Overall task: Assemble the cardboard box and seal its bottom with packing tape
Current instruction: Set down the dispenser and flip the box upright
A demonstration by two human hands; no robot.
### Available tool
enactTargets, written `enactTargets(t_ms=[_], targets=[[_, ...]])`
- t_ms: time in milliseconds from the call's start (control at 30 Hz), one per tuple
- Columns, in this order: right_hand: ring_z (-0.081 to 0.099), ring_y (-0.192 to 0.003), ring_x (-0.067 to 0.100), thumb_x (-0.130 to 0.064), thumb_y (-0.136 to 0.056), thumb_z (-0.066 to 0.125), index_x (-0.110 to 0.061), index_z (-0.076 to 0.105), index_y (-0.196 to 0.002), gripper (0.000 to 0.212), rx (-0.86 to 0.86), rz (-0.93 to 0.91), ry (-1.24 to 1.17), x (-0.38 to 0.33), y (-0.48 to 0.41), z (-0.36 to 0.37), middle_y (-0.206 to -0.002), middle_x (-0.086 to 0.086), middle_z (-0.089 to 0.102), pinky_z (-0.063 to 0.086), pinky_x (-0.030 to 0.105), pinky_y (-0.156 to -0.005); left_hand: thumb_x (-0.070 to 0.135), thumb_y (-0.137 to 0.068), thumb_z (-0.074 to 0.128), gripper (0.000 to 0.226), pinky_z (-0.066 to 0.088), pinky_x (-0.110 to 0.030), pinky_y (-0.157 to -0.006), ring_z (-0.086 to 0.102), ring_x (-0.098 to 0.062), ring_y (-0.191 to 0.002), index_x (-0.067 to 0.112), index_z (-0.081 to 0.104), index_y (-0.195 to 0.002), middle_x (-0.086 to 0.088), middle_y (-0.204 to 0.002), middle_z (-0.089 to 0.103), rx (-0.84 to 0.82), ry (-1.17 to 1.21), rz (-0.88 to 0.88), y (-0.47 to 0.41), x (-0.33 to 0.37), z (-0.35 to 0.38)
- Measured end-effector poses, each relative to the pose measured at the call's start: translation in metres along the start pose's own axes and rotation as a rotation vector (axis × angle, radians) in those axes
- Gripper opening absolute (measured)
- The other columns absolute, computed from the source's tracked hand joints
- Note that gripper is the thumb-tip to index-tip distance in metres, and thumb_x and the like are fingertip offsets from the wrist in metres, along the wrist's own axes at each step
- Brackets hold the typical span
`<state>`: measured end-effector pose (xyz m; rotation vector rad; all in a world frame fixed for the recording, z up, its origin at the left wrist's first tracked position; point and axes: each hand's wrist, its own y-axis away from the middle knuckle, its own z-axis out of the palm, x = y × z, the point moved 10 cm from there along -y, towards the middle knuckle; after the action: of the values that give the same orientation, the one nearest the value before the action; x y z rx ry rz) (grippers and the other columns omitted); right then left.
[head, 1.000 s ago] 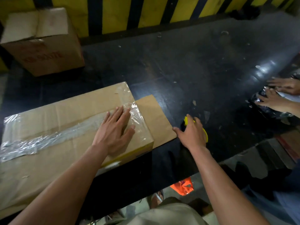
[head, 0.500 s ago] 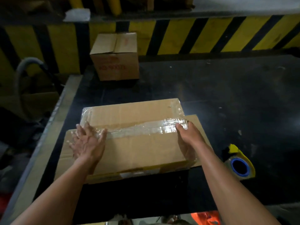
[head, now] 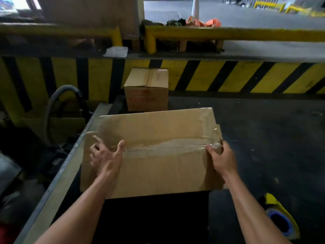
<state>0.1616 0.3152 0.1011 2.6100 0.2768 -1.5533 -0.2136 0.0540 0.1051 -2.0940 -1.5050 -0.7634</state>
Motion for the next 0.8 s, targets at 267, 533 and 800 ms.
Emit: enactTargets(t_ms=[267, 533, 800], targets=[[0.062, -0.089, 0.013, 0.003, -0.082, 0.075, -0.006, 0.035, -0.117, 0.054, -0.1, -0.041, -0.294, -0.048, -0.005, 0.0, -0.104, 0.005, 0.06, 0.057, 0.044, -0.078, 0.075, -0.089, 0.033, 0.085, 0.035, -0.045, -0.091, 0.047, -0.041, -0.126, 0.003, 0.042, -0.135, -0.028, -0.139, 0.045, 0.144, 0.654, -0.146, -0.035, 0.01, -0.061], [0.07, -0.099, 0.024, -0.037, -0.099, 0.053, -0.027, 0.057, -0.132, 0.035, -0.357, 0.023, -0.574, -0.09, -0.002, 0.003, -0.117, 0.009, 0.07, 0.057, 0.04, -0.078, 0.075, -0.092, 0.04, 0.084, 0.039, -0.039, -0.089, 0.055, -0.037, -0.122, 0.002, 0.046, -0.133, -0.024, -0.134, 0.057, 0.218, 0.831, -0.143, -0.039, 0.02, -0.086], [0.07, -0.092, 0.03, -0.047, -0.092, 0.059, -0.012, 0.054, -0.122, 0.047, -0.182, 0.084, -0.543, -0.077, -0.02, -0.014, -0.113, 0.018, 0.065, 0.057, 0.037, -0.06, 0.073, -0.076, 0.039, 0.079, 0.04, -0.041, -0.084, 0.055, -0.029, -0.102, 0.009, 0.054, -0.122, -0.014, -0.112, 0.058, 0.124, 0.817, -0.118, -0.049, 0.013, -0.079]])
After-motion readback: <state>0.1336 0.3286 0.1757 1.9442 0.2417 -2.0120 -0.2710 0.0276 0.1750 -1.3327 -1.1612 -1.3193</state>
